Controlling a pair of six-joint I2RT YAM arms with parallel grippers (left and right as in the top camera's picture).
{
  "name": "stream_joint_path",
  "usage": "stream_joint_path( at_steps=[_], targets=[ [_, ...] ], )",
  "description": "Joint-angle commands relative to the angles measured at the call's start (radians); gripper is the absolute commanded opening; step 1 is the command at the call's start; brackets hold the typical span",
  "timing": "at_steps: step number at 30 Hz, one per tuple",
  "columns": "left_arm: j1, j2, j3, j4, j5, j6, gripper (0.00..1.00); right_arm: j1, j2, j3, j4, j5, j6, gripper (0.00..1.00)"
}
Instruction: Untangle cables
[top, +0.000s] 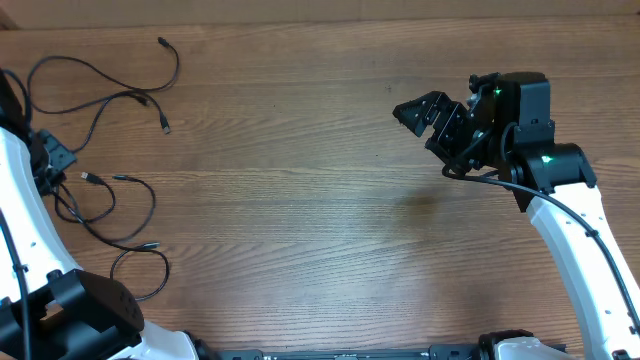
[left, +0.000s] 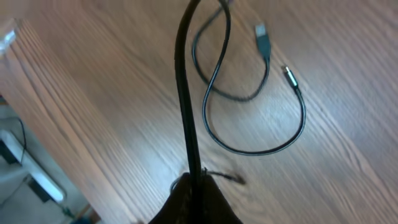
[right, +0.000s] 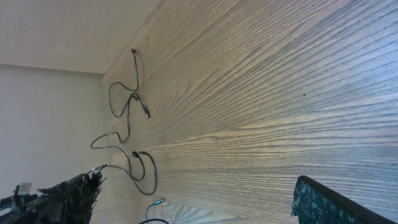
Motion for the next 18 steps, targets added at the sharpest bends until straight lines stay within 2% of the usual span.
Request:
stream_joint_path(
  at_steps=[1, 4, 6, 8, 12, 18],
  targets=[
    [0.004, 0.008, -0.003, 0.028, -0.023, 0.114, 0.16, -0.002, 0.004, 0.015, 0.006, 0.011, -0.008, 1.0],
    [0.004, 0.008, -0.003, 0.056, -0.028, 0.179, 0.17, -0.002, 0.004, 0.015, 0.006, 0.014, -0.008, 1.0],
    [0.004, 0.008, -0.003, 0.066, -0.043, 0.257, 0.07, -0.002, 0.004, 0.015, 0.006, 0.014, -0.029, 1.0],
    [0.004, 0.008, -0.003, 0.077, -0.085, 0.294, 0.04, -0.002, 0.004, 0.015, 0.006, 0.014, -0.054, 1.0],
    [0.008, 0.008, -0.003, 0.095, -0.174, 0.299, 0.04, -0.002, 0.004, 0.015, 0.002, 0.015, -0.087, 1.0],
    [0.058, 0.01, -0.003, 0.114, -0.182, 0.295, 0.04, -0.002, 0.004, 0.015, 0.001, 0.029, -0.087, 1.0]
  ],
)
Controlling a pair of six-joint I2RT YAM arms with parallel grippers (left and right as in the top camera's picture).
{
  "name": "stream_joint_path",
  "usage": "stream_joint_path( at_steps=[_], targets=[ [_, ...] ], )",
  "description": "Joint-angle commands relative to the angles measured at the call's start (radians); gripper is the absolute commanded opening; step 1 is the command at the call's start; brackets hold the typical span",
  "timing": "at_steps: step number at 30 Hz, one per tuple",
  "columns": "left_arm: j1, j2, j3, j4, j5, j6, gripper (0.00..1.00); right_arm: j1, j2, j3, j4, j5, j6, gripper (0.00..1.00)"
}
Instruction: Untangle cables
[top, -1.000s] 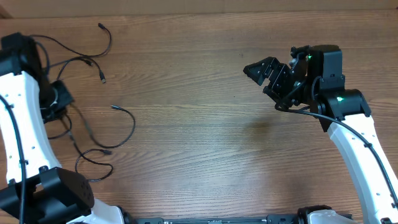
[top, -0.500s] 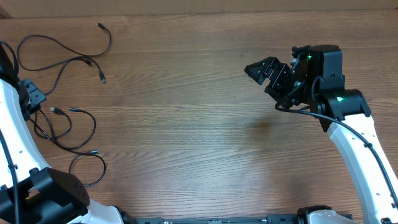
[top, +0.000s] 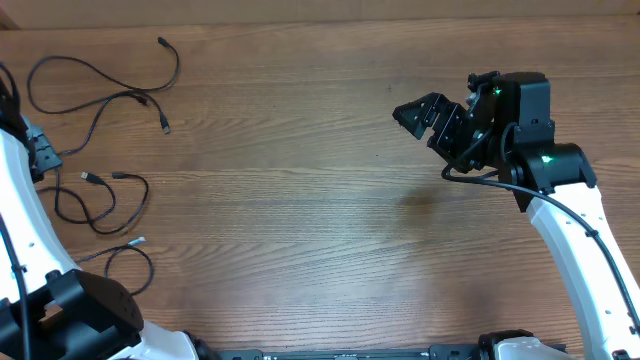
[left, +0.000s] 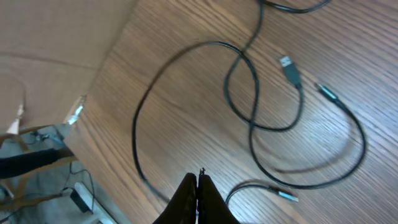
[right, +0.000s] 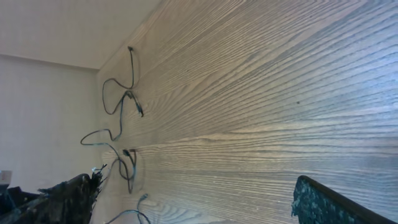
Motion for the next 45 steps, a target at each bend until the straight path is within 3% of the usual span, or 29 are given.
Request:
stream_joint_path(
  at_steps=[1, 4, 6, 7, 8, 9, 20, 25, 35, 41, 45],
  targets=[
    [0.053, 0.013, -0.003, 0.008, -0.043, 0.011, 0.04, -0.002, 0.004, 0.015, 0.003, 0.018, -0.02, 1.0],
    [0.09, 0.024, -0.003, -0.004, -0.021, -0.034, 0.05, -0.002, 0.004, 0.015, 0.005, 0.018, -0.019, 1.0],
    [0.114, 0.038, -0.004, -0.024, 0.019, -0.039, 0.15, -0.002, 0.004, 0.015, 0.008, 0.018, -0.019, 1.0],
    [0.124, 0.045, -0.004, -0.03, 0.036, -0.039, 0.3, -0.002, 0.004, 0.015, 0.011, 0.018, -0.019, 1.0],
    [0.138, 0.063, -0.004, -0.043, 0.068, -0.039, 0.83, -0.002, 0.004, 0.015, 0.012, 0.018, -0.02, 1.0],
    [0.144, 0.073, -0.004, -0.051, 0.079, -0.039, 1.0, -0.002, 0.004, 0.015, 0.012, 0.018, -0.019, 1.0],
    [0.208, 0.234, -0.006, -0.082, 0.107, -0.04, 1.0, -0.002, 0.004, 0.015, -0.018, 0.024, -0.047, 1.0],
    [0.277, 0.278, -0.017, -0.069, 0.108, -0.115, 1.0, -0.002, 0.004, 0.015, -0.023, 0.07, -0.046, 1.0],
    [0.449, 0.286, -0.219, 0.196, 0.131, -0.061, 1.0, -0.002, 0.004, 0.015, -0.017, 0.167, -0.045, 1.0],
    [0.503, 0.286, -0.304, 0.365, 0.198, -0.005, 0.93, -0.002, 0.007, 0.015, -0.014, 0.167, -0.045, 1.0],
    [0.511, 0.286, -0.35, 0.458, 0.254, 0.018, 0.82, -0.002, 0.021, 0.015, -0.003, 0.167, -0.045, 1.0]
  ],
)
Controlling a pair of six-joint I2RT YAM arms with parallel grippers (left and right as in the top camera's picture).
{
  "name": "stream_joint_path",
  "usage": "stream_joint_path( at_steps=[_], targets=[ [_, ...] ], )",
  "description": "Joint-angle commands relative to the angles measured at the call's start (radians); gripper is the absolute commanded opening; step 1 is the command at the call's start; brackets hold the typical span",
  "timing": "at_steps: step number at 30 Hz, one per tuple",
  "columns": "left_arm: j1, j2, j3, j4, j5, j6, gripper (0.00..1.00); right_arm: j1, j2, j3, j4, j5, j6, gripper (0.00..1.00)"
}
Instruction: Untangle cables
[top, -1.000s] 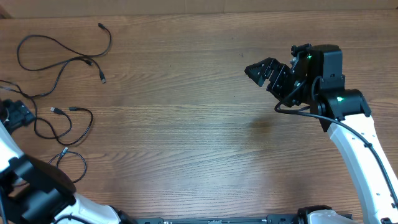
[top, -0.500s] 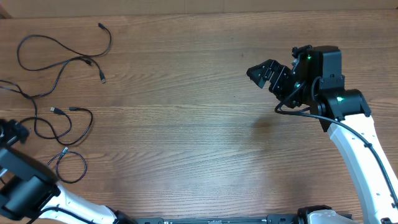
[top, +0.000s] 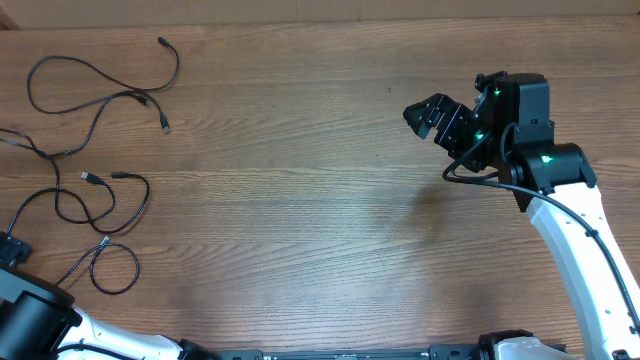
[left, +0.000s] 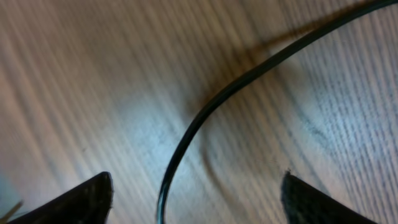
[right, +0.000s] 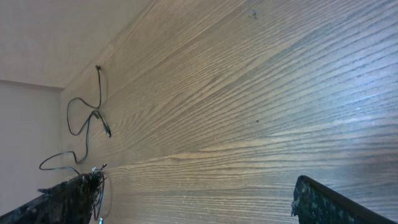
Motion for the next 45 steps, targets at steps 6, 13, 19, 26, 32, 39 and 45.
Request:
stream_joint_path(
  at_steps=[6, 13, 19, 26, 32, 39, 45],
  targets=[
    [0.004, 0.01, -0.126, 0.153, 0.078, 0.07, 0.77, -0.002, 0.056, 0.015, 0.018, 0.016, -0.004, 1.0],
    [0.006, 0.009, -0.143, 0.185, 0.07, 0.168, 0.29, -0.002, 0.066, 0.015, 0.018, 0.015, 0.003, 1.0],
    [0.006, 0.005, -0.132, 0.184, 0.069, 0.336, 0.06, -0.002, 0.066, 0.015, 0.017, 0.015, 0.003, 1.0],
    [0.006, 0.002, -0.042, 0.178, 0.01, 0.437, 0.04, -0.002, 0.066, 0.015, 0.017, 0.015, 0.003, 1.0],
    [0.008, -0.004, 0.098, 0.132, -0.095, 0.44, 0.04, -0.002, 0.066, 0.015, 0.01, 0.015, 0.003, 1.0],
    [0.008, -0.004, 0.139, 0.08, -0.093, 0.541, 0.27, -0.002, 0.066, 0.015, 0.007, 0.015, 0.003, 1.0],
    [0.006, -0.004, 0.139, 0.077, 0.021, 0.529, 1.0, -0.002, 0.066, 0.015, 0.009, 0.015, 0.003, 1.0]
  ],
)
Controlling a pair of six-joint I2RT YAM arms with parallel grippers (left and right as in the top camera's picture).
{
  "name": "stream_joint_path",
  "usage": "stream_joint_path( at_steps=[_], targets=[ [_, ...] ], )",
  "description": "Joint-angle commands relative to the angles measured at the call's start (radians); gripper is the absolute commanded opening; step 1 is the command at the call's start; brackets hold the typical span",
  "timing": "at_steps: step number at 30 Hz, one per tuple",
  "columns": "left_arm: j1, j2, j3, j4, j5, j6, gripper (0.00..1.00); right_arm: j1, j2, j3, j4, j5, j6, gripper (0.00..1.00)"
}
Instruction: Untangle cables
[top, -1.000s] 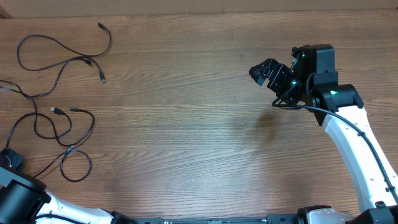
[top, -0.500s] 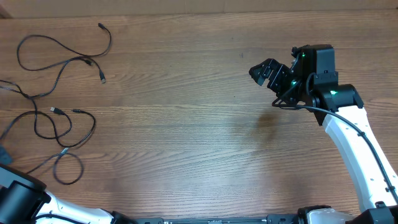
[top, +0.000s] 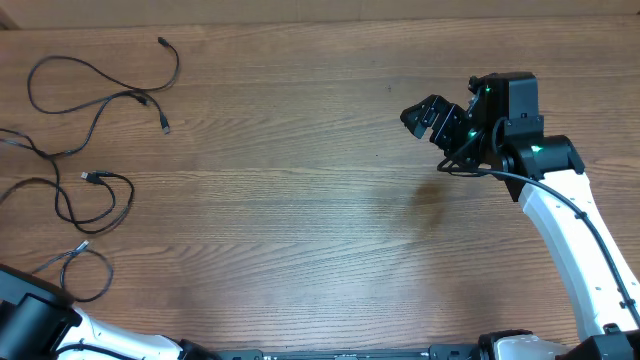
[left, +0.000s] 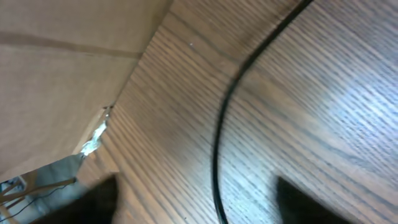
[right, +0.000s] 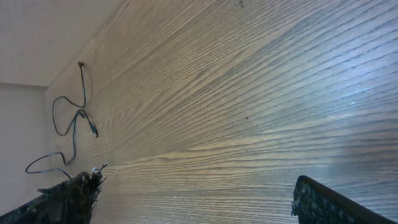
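Note:
Several thin black cables lie at the table's far left. One (top: 177, 66) loops along the top left. Another (top: 132, 192) curls below it, and a plug end (top: 82, 246) leads into a small loop near the front. My left gripper (left: 199, 210) is open low over the left table edge, with a black cable (left: 217, 143) running between its blurred fingers untouched; it is hidden in the overhead view. My right gripper (top: 425, 112) hangs open over bare wood at the right, far from the cables (right: 68, 118), and its jaws (right: 199, 200) hold nothing.
The table's left edge (left: 134, 81) has cardboard and floor clutter beyond it. My left arm's base (top: 25, 322) sits at the front left corner and the white right arm (top: 560, 215) runs down the right side. Bare wood (top: 300, 180) lies between the cables and the right gripper.
The left wrist view has drawn back from a close look at the cable to show the table edge. The front cable loop lies further left. The right gripper has barely shifted.
At first my left gripper was shut on a cable at the left edge. Then it was still shut, higher, and the lower loops had shifted. Later it stood open over a cable, out of the overhead view, and it is open now. The right gripper stayed open throughout.

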Motion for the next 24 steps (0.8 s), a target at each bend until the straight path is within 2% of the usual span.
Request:
stream_joint_path(
  at_steps=[1, 6, 13, 16, 21, 24],
  targets=[
    [0.003, -0.003, 0.013, -0.013, 0.099, 0.016, 1.0, -0.002, 0.0, 0.015, 0.007, 0.01, 0.002, 1.0],
    [-0.017, -0.015, 0.013, -0.034, 0.216, 0.014, 1.0, -0.002, 0.0, 0.015, 0.006, 0.01, 0.002, 1.0],
    [-0.077, -0.112, 0.021, -0.015, 0.723, 0.024, 1.0, -0.002, 0.0, 0.015, 0.005, 0.01, 0.002, 1.0],
    [-0.126, -0.148, 0.021, -0.034, 0.85, -0.002, 1.0, -0.002, 0.0, 0.015, 0.004, 0.01, 0.002, 1.0],
    [-0.255, -0.156, 0.008, -0.138, 0.804, -0.015, 1.0, -0.002, 0.0, 0.015, 0.004, 0.01, 0.002, 1.0],
    [-0.393, -0.156, -0.058, -0.165, 0.62, 0.016, 1.0, -0.002, 0.0, 0.015, -0.004, 0.01, 0.002, 1.0]
  ],
)
